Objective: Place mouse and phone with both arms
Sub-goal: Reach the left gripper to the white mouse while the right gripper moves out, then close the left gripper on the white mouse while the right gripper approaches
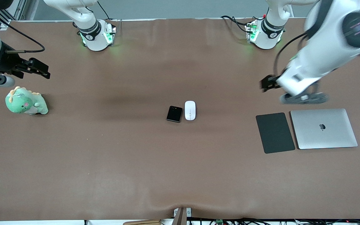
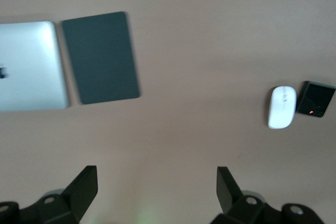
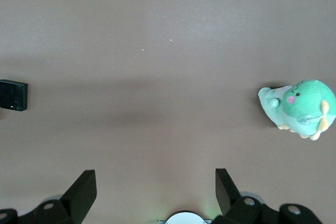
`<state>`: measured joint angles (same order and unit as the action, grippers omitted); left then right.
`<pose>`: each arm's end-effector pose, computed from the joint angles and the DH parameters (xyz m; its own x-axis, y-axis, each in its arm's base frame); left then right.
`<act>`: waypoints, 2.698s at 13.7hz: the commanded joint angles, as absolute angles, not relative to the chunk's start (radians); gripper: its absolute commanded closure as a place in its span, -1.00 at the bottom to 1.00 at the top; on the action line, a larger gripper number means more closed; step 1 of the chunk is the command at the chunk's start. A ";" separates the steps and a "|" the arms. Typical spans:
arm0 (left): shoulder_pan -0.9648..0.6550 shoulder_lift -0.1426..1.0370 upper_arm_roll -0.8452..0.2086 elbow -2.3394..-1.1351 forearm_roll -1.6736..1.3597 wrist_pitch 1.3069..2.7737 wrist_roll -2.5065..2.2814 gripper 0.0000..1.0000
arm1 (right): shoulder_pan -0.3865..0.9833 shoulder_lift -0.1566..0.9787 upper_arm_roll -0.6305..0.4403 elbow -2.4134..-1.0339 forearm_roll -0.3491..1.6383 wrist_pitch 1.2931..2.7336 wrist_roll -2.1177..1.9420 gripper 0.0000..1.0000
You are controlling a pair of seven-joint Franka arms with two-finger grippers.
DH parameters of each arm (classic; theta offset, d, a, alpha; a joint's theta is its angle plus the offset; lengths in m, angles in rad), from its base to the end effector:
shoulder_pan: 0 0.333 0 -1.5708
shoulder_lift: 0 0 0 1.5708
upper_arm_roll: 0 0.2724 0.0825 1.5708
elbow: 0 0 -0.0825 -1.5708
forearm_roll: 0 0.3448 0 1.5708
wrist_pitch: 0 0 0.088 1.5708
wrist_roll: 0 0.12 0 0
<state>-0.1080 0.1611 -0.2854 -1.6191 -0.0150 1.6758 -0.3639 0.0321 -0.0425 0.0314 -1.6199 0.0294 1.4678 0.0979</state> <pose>0.5139 -0.2061 0.4726 0.9933 -0.0269 -0.1127 -0.0247 -0.9995 0.0211 0.4893 0.0352 0.5600 0.9932 -0.0319 -0.1116 -0.0340 -0.9993 -0.0172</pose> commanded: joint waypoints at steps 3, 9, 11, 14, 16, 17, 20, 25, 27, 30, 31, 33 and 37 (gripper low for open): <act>-0.162 0.262 -0.371 -1.713 -0.020 1.922 -0.538 -1.00 | 0.037 -0.009 0.043 -1.621 0.087 1.488 0.167 -1.00; -0.297 0.435 -0.371 -1.736 -0.015 2.175 -0.670 -1.00 | 0.098 0.098 0.046 -1.623 0.150 1.586 0.202 -1.00; -0.325 0.489 -0.370 -1.735 0.000 2.230 -0.693 -1.00 | 0.126 0.153 0.046 -1.623 0.169 1.641 0.204 -1.00; -0.374 0.569 -0.368 -1.730 0.041 2.310 -0.784 -1.00 | 0.158 0.230 0.046 -1.624 0.215 1.728 0.204 -1.00; -0.397 0.615 -0.368 -1.727 0.093 2.357 -0.845 -1.00 | 0.190 0.273 0.046 -1.647 0.215 1.804 0.204 -1.00; -0.411 0.639 -0.368 -1.724 0.107 2.379 -0.871 -1.00 | 0.201 0.270 0.046 -1.693 0.216 1.857 0.204 -1.00; -0.431 0.686 -0.364 -1.721 0.172 2.424 -0.916 -1.00 | 0.206 0.261 0.046 -1.743 0.216 1.891 0.203 -1.00; -0.468 0.741 -0.359 -1.687 0.210 2.424 -0.957 -1.00 | 0.199 0.218 0.048 -1.851 0.216 2.001 0.186 -1.00; -0.477 0.747 -0.350 -1.687 0.213 2.424 -0.957 -0.96 | 0.210 0.190 0.048 -1.908 0.216 2.071 0.186 -1.00; -0.483 0.755 -0.344 -1.687 0.238 2.424 -0.957 -0.85 | 0.212 0.189 0.048 -1.913 0.216 2.083 0.108 -1.00; -0.483 0.756 -0.342 -1.687 0.244 2.424 -0.959 -0.85 | 0.209 0.189 0.048 -1.914 0.216 2.088 0.059 -1.00; -0.482 0.755 -0.342 -1.689 0.245 2.424 -0.959 -0.77 | 0.202 0.189 0.048 -1.914 0.216 2.092 0.029 -1.00; -0.479 0.756 -0.342 -1.694 0.247 2.422 -0.959 -0.64 | 0.228 0.190 0.048 -1.927 0.215 2.158 -0.054 -1.00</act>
<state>-0.4689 0.7424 -0.3487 -1.7080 0.2153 2.4150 -0.9242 0.2106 0.2184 0.0511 -1.8872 0.1987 2.1188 -0.0145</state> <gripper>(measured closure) 0.154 0.000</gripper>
